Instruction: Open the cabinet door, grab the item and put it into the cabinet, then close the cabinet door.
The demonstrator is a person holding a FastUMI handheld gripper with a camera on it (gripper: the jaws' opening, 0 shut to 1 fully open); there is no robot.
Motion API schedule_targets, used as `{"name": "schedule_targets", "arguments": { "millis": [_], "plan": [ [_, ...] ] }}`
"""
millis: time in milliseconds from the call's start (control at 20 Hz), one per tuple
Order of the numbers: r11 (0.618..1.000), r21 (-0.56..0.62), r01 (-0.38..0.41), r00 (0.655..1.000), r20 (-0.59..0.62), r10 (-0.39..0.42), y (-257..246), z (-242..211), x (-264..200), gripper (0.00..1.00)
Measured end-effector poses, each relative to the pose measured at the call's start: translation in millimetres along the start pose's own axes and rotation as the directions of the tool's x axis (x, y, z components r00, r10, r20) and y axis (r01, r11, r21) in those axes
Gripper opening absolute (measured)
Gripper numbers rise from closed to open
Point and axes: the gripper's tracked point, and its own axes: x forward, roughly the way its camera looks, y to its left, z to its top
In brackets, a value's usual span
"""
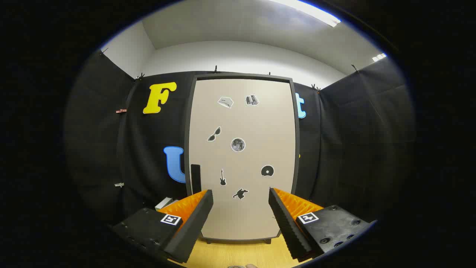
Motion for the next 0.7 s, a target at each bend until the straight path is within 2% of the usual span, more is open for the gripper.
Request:
{"name": "schedule_targets", "arguments": {
  "millis": [700],
  "plan": [
    [1.0,-0.015,0.026,1.0,-0.004,-0.026,-0.8,2.4,-6.9,0.97]
  ]
}}
